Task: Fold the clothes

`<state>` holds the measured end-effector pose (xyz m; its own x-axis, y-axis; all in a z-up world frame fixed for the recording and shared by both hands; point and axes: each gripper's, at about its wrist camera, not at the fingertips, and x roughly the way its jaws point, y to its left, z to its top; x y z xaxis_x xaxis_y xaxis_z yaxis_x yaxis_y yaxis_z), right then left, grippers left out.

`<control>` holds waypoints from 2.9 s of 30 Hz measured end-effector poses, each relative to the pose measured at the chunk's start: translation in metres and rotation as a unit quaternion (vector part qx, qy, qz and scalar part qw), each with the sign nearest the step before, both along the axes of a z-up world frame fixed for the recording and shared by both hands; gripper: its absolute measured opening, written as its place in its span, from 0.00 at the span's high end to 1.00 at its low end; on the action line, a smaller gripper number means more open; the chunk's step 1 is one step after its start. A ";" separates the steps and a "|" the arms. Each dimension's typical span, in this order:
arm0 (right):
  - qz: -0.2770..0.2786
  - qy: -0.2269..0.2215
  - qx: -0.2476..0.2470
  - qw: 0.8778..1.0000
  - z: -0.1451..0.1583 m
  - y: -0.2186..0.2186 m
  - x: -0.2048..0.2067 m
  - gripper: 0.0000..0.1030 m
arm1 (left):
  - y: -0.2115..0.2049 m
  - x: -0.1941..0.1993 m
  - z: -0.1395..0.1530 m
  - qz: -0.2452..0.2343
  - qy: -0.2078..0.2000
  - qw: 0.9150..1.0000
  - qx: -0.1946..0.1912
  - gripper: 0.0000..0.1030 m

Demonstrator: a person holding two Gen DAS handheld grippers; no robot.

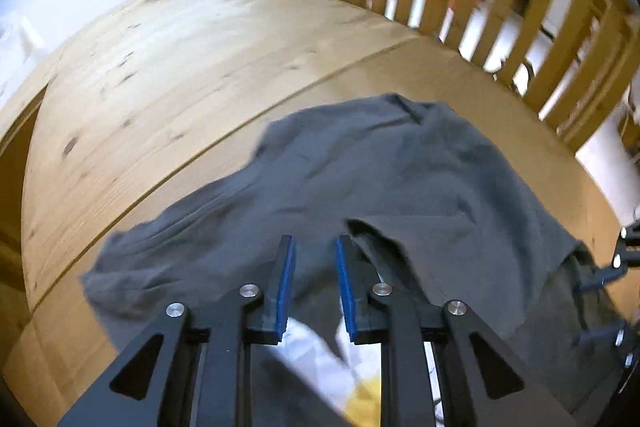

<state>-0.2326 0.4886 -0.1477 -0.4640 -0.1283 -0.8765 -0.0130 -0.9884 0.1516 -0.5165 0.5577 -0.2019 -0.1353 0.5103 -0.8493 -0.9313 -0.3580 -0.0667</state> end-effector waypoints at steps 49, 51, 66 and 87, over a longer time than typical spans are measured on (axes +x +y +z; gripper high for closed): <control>-0.154 -0.067 0.104 0.980 -0.023 0.134 -0.201 0.62 | 0.086 -0.247 -0.102 -0.086 0.000 0.996 -0.025 0.77; -0.152 -0.096 0.101 0.979 -0.038 0.134 -0.218 0.62 | 0.091 -0.265 -0.106 -0.089 0.003 0.996 -0.028 0.77; -0.169 -0.057 0.065 0.982 -0.023 0.179 -0.215 0.85 | 0.120 -0.407 -0.134 -0.098 0.008 0.995 -0.031 0.75; -0.130 -0.052 0.016 0.990 -0.037 0.180 -0.052 0.78 | 0.167 -0.551 -0.150 -0.098 0.019 0.995 -0.009 0.67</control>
<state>-0.2845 0.6690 -0.1845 -0.3850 0.0122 -0.9228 -0.2816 -0.9538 0.1048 -1.0679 0.7250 -0.3517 -0.0681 0.5146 -0.8547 -0.9850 -0.1709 -0.0244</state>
